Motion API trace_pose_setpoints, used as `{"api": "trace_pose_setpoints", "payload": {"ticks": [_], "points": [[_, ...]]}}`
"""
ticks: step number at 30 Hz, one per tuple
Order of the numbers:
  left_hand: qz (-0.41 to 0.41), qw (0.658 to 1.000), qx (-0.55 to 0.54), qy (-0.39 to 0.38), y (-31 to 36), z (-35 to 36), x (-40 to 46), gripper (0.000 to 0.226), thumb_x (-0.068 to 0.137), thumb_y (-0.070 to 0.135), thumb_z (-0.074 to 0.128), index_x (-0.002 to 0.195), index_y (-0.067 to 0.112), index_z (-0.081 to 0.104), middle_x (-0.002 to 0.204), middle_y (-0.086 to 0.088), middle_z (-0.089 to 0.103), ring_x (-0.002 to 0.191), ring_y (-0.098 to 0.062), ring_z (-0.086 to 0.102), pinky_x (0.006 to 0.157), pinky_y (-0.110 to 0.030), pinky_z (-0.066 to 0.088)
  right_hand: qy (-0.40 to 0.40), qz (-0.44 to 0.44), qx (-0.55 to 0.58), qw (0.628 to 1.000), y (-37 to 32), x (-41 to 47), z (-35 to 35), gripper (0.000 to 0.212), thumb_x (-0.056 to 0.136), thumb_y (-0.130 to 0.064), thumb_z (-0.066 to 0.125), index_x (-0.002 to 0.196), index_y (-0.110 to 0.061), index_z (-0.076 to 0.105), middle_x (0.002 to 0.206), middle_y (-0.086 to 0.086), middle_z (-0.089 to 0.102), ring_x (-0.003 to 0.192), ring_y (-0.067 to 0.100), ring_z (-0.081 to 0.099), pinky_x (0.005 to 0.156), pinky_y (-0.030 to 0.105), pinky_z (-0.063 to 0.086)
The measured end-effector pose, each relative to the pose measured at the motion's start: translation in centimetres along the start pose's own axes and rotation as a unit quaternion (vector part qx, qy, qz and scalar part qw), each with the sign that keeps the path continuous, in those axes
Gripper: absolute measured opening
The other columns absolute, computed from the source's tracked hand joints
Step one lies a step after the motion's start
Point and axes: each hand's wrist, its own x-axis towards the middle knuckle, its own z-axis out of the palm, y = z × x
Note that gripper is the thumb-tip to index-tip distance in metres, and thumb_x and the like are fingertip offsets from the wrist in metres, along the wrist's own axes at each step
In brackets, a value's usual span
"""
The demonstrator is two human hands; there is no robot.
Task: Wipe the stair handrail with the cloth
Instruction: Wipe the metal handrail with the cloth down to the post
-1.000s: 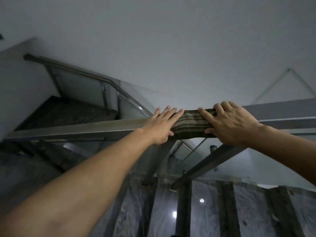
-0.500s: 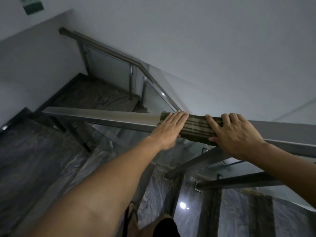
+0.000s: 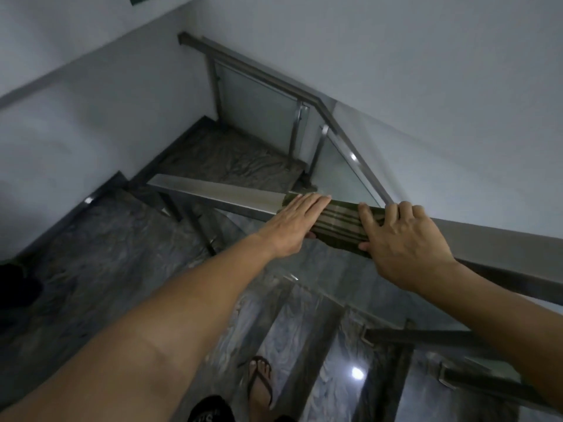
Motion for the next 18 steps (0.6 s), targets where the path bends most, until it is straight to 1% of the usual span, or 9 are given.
{"api": "trace_pose_setpoints", "payload": {"ticks": [4, 7, 11, 18], "points": [[-0.018, 1.0, 0.012, -0.022, -6.6, 0.3, -1.6, 0.08, 0.083, -0.002, 0.054, 0.15, 0.005, 0.011, 0.155, -0.017, 0.021, 0.145, -0.03, 0.017, 0.122, -0.037, 0.008, -0.007, -0.004, 0.016, 1.0, -4.8, 5.8, -0.3, 0.065, 0.096, -0.048, 0.024, 0.146, -0.008, 0.011, 0.118, 0.024, 0.051, 0.1, 0.035, 0.051, 0.085, 0.044, 0.043], [-0.02, 0.999, 0.013, -0.024, -11.0, 0.8, -2.5, 0.079, 0.086, 0.002, 0.056, 0.15, 0.007, 0.009, 0.156, -0.016, 0.02, 0.146, -0.029, 0.016, 0.122, -0.037, 0.007, -0.018, 0.002, 0.021, 1.0, -7.7, 9.4, -0.4, 0.065, 0.095, -0.048, 0.025, 0.146, -0.008, 0.011, 0.117, 0.024, 0.051, 0.1, 0.036, 0.051, 0.084, 0.045, 0.043], [-0.02, 0.999, 0.017, -0.027, -16.8, 2.0, -3.9, 0.079, 0.088, 0.004, 0.055, 0.151, 0.01, 0.007, 0.157, -0.015, 0.019, 0.147, -0.028, 0.014, 0.122, -0.036, 0.004, -0.017, -0.002, 0.028, 0.999, -11.6, 13.6, -0.4, 0.066, 0.096, -0.047, 0.024, 0.146, -0.008, 0.006, 0.12, 0.024, 0.049, 0.102, 0.035, 0.049, 0.086, 0.044, 0.041], [-0.007, 1.0, 0.009, -0.018, -27.4, 3.7, -6.4, 0.079, 0.088, 0.009, 0.058, 0.15, 0.009, 0.009, 0.156, -0.015, 0.021, 0.146, -0.028, 0.016, 0.122, -0.038, 0.008, 0.001, 0.018, 0.025, 1.0, -19.1, 21.5, 0.2, 0.067, 0.095, -0.05, 0.022, 0.147, -0.009, 0.008, 0.119, 0.022, 0.05, 0.1, 0.034, 0.051, 0.086, 0.043, 0.042]]}}
